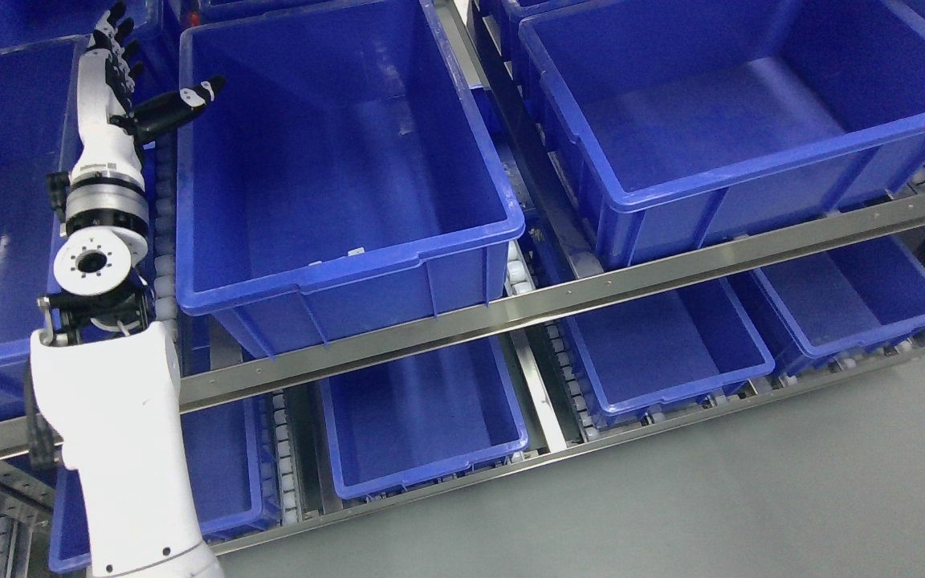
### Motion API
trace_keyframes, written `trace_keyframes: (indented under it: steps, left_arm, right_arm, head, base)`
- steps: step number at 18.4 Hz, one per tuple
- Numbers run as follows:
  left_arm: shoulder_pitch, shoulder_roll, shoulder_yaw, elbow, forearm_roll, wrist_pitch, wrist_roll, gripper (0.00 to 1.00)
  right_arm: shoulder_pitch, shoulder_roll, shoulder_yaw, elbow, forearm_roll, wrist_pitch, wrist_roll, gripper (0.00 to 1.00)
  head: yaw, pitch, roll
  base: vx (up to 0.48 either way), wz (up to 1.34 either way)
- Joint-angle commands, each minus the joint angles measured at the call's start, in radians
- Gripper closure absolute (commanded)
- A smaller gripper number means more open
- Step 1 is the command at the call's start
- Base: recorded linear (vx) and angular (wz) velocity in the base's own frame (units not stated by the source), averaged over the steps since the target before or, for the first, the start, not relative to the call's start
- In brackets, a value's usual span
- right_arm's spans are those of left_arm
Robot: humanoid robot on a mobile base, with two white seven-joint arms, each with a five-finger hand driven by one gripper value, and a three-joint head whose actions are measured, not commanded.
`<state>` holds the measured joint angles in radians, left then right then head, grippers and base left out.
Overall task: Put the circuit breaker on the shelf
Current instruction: 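Release the breaker and withdraw the left hand from the bin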
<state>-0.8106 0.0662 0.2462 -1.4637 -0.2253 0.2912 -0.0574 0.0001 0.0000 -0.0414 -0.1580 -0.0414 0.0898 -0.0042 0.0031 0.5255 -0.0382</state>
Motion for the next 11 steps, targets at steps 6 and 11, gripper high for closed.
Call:
trace_keyframes:
  steps: [6, 11]
  left_arm:
    - [0.165, -0.049, -0.083, -0.245, 0.072, -0.009, -0.001, 0.00]
    - [0.166, -0.049, -0.130, -0.245, 0.075, -0.011, -0.001, 0.00]
  right_arm:
    - [0.018, -0.017, 0.000, 0.000, 0.000, -0.042, 0.001, 0.00]
    - [0.018, -0.017, 0.000, 0.000, 0.000, -0.042, 0.001, 0.00]
  head:
    - [0.0000, 0.000, 0.000]
    - [0.0000, 0.000, 0.000]
  base:
    - [-0.069, 0.13]
    - [-0.010, -0.03]
